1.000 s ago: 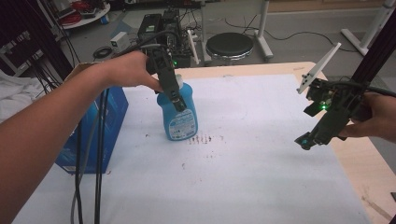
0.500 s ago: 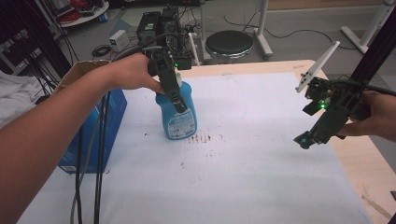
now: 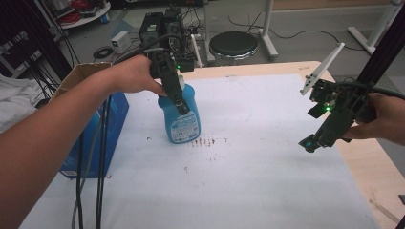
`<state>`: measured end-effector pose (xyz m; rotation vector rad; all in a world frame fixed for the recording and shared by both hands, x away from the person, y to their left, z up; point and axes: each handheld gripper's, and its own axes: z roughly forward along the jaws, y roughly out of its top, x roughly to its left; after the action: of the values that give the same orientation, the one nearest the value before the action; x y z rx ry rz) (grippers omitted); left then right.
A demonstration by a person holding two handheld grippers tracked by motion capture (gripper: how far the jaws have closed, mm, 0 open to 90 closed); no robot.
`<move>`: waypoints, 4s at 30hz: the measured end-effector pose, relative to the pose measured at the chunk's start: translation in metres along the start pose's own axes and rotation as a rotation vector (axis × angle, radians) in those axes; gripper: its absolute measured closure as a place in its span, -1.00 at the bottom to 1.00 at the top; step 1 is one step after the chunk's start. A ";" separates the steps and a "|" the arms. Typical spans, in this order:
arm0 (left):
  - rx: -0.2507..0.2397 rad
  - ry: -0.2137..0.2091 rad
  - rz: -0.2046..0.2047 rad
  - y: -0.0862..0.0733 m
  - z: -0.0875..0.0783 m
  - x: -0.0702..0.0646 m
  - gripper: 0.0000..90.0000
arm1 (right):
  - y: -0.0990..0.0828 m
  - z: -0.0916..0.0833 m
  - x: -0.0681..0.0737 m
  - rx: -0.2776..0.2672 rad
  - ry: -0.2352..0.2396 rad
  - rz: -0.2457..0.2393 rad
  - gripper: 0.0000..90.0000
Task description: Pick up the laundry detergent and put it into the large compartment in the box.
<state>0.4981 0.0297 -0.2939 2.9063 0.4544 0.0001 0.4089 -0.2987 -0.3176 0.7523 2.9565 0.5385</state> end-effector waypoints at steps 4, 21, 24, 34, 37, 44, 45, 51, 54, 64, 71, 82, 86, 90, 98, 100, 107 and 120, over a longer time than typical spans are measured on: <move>0.001 -0.002 0.012 0.000 0.000 -0.001 -0.32 | 0.000 -0.001 0.000 0.002 0.000 0.003 -0.97; 0.004 -0.005 0.022 0.000 -0.001 -0.003 -0.17 | 0.000 0.000 0.000 0.000 0.002 0.002 -0.97; 0.001 0.000 0.033 0.000 -0.001 -0.005 -0.16 | -0.001 -0.001 0.000 0.000 0.001 0.003 -0.97; -0.005 0.008 -0.006 0.001 -0.022 -0.012 -0.16 | -0.002 -0.002 0.000 -0.003 0.003 0.007 -0.97; -0.006 0.024 -0.003 0.000 -0.038 -0.017 -0.16 | -0.003 -0.002 0.000 -0.004 0.002 0.007 -0.97; -0.012 0.039 0.005 -0.004 -0.081 -0.029 -0.16 | -0.002 -0.003 0.002 -0.010 0.004 -0.003 -0.97; -0.012 0.040 0.003 -0.005 -0.087 -0.031 -0.16 | -0.002 -0.003 0.003 -0.011 0.004 -0.004 -0.97; -0.039 0.057 0.001 -0.018 -0.124 -0.039 -0.16 | 0.001 -0.003 0.006 -0.010 0.008 -0.016 -0.97; -0.048 0.064 -0.004 -0.027 -0.139 -0.041 -0.16 | 0.001 -0.003 0.007 -0.010 0.009 -0.019 -0.97; -0.082 0.092 -0.060 -0.063 -0.182 -0.044 -0.16 | 0.002 -0.003 0.009 -0.011 0.010 -0.022 -0.97; -0.098 0.098 -0.087 -0.085 -0.202 -0.043 -0.16 | 0.004 -0.003 0.010 -0.011 0.011 -0.024 -0.97; -0.118 0.106 -0.134 -0.128 -0.228 -0.037 -0.16 | 0.004 -0.003 0.011 -0.007 0.009 -0.022 -0.97; -0.114 0.122 -0.147 -0.141 -0.237 -0.037 -0.16 | 0.004 -0.003 0.011 -0.002 0.009 -0.018 -0.97; -0.126 0.131 -0.158 -0.156 -0.245 -0.036 -0.16 | 0.004 -0.002 0.010 -0.001 0.011 -0.016 -0.97; -0.110 0.151 -0.177 -0.178 -0.250 -0.033 -0.16 | 0.007 0.000 0.010 0.000 0.011 -0.017 -0.97; -0.102 0.156 -0.179 -0.183 -0.248 -0.032 -0.16 | 0.008 0.000 0.011 0.000 0.014 -0.014 -0.97; -0.071 0.150 -0.162 -0.195 -0.232 -0.027 -0.16 | 0.009 0.001 0.011 0.001 0.014 -0.015 -0.97; -0.045 0.132 -0.157 -0.207 -0.189 -0.013 -0.16 | 0.009 0.001 0.009 0.004 0.009 0.000 -0.97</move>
<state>0.4175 0.2561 -0.1491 2.8288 0.6947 0.1777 0.4051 -0.2868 -0.3153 0.7518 2.9665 0.5370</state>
